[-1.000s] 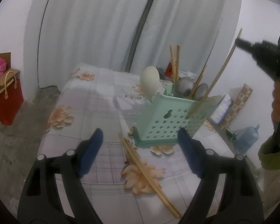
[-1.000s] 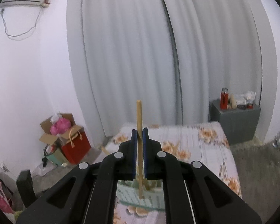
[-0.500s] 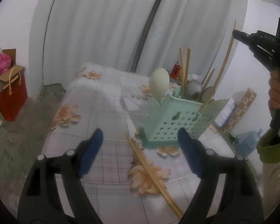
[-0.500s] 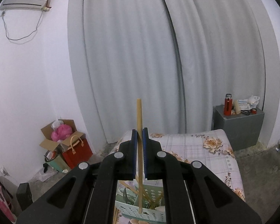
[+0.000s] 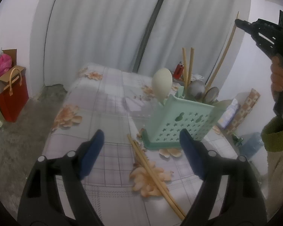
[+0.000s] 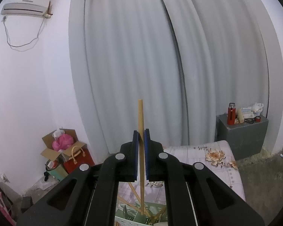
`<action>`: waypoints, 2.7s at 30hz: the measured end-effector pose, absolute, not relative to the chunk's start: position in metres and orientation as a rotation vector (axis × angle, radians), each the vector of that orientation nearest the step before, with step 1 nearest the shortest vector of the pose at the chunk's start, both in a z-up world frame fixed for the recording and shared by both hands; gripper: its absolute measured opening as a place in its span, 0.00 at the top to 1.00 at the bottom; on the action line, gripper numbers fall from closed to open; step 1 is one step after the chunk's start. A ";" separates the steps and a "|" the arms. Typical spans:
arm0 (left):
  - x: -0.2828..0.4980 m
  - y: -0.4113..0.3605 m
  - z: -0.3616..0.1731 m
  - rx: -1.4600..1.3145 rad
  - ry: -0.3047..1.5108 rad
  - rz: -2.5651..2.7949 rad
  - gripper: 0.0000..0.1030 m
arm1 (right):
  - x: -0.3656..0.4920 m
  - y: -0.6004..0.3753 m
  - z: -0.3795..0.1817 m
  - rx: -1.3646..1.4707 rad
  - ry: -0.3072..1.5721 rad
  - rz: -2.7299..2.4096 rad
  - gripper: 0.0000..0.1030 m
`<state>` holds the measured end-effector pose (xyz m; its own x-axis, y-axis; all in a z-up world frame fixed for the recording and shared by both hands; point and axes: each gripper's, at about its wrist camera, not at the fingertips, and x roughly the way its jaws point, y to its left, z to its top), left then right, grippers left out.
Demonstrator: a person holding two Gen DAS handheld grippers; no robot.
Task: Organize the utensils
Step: 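Lower the chopstick into the basket and open the right gripper, then move both grippers back down to the chopsticks beside the basket, then close the left gripper on a chopstick while the right closes on another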
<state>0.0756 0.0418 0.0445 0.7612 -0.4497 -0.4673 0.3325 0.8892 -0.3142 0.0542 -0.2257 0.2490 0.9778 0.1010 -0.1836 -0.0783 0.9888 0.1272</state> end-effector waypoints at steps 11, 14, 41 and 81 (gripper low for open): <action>0.078 0.039 0.039 -0.205 0.580 -0.425 0.25 | 0.070 -0.243 0.151 0.175 0.438 0.077 0.90; 0.080 0.039 0.036 -0.209 0.595 -0.420 0.25 | 0.056 -0.254 0.142 0.199 0.442 0.037 0.74; 0.095 -0.019 -0.035 -0.067 0.891 -0.452 0.79 | 0.010 -0.197 -0.004 0.266 0.863 0.154 0.55; 0.084 0.015 -0.041 -0.006 0.886 -0.342 0.96 | 0.032 -0.130 -0.016 -0.005 0.935 0.235 0.55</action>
<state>0.0836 0.0152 -0.0408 0.5824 -0.2952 -0.7575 0.2900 0.9459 -0.1456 0.0318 -0.1296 -0.0159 0.5705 0.1983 -0.7970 -0.2024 0.9744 0.0975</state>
